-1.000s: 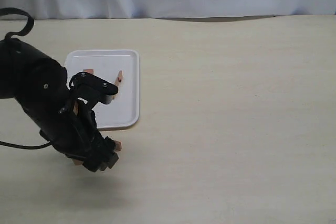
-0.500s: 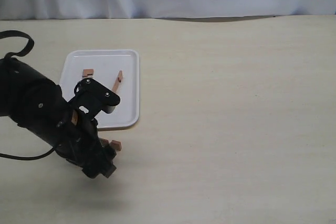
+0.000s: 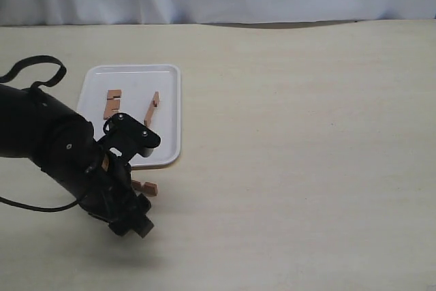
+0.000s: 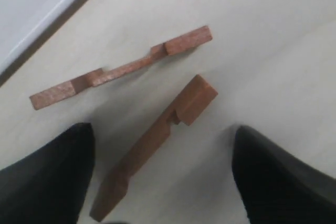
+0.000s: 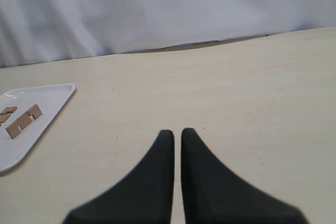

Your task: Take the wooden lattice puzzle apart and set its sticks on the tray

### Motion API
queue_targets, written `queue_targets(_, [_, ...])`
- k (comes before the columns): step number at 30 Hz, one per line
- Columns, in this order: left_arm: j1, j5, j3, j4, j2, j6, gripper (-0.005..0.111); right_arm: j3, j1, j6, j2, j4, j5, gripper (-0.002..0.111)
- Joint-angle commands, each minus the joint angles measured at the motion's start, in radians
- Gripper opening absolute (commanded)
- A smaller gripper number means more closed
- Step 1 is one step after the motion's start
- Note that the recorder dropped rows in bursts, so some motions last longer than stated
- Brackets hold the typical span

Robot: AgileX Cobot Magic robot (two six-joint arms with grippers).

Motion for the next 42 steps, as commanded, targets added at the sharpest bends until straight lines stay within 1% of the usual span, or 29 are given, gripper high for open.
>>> queue_targets(1, [-0.005,-0.02,0.004,0.003,0.026,0.003,0.05,0.002,0.002,0.001,-0.004,-0.004,-0.002,0.005])
queue_targets(3, [-0.005,-0.026,0.002,0.003,0.024,0.001,0.035,0.002,0.002,0.001,-0.004,-0.004,-0.002,0.005])
queue_targets(5, [-0.005,-0.025,0.002,0.003,0.008,0.001,0.016,0.002,0.002,0.001,-0.004,-0.004,-0.002,0.005])
queue_targets(6, [-0.005,-0.013,0.0,0.006,-0.003,0.001,0.007,0.002,0.002,0.001,-0.004,-0.004,-0.002,0.005])
queue_targets(7, [-0.005,0.008,-0.009,0.011,-0.014,0.001,0.0,0.002,0.002,0.001,-0.004,-0.004,-0.002,0.005])
queue_targets(12, [-0.005,0.22,-0.122,-0.004,-0.127,0.001,0.0,0.002,0.002,0.001,-0.004,-0.004,-0.002,0.005])
queue_targets(14, [-0.005,0.254,-0.187,-0.009,-0.21,0.001,0.0,0.002,0.002,0.001,-0.004,-0.004,-0.002,0.005])
queue_targets(15, [-0.005,0.243,-0.207,-0.009,-0.231,-0.007,0.0,0.002,0.002,0.001,-0.004,-0.004,-0.002,0.005])
queue_targets(17, [0.016,0.169,-0.244,0.01,-0.281,-0.076,0.0,0.002,0.002,0.001,-0.004,-0.004,-0.002,0.005])
queue_targets(18, [0.041,0.105,-0.258,0.01,-0.286,-0.107,0.0,0.002,0.002,0.001,-0.004,-0.004,-0.002,0.005])
queue_targets(21, [0.079,0.017,-0.258,0.01,-0.262,-0.147,0.0,0.002,0.002,0.001,-0.004,-0.004,-0.002,0.005])
queue_targets(23, [0.123,-0.053,-0.258,0.01,-0.203,-0.16,0.0,0.002,0.002,0.001,-0.004,-0.004,-0.002,0.005])
queue_targets(24, [0.163,-0.091,-0.258,0.007,-0.139,-0.165,0.0,0.002,0.002,0.001,-0.004,-0.004,-0.002,0.005])
queue_targets(25, [0.184,-0.102,-0.258,-0.002,-0.11,-0.165,0.0,0.002,0.002,0.001,-0.004,-0.004,-0.002,0.005])
queue_targets(28, [0.258,-0.163,-0.258,-0.027,0.059,-0.165,0.0,0.002,0.002,0.001,-0.004,-0.004,-0.002,0.005])
queue_targets(31, [0.28,-0.213,-0.258,-0.052,0.138,-0.165,0.0,0.002,0.002,0.001,-0.004,-0.004,-0.002,0.005])
queue_targets(35, [0.28,-0.298,-0.262,-0.069,0.188,-0.165,0.0,0.002,0.002,0.001,-0.004,-0.004,-0.002,0.005])
queue_targets(42, [0.28,-0.318,-0.34,-0.069,0.208,-0.165,0.0,0.002,0.002,0.001,-0.004,-0.004,-0.002,0.005])
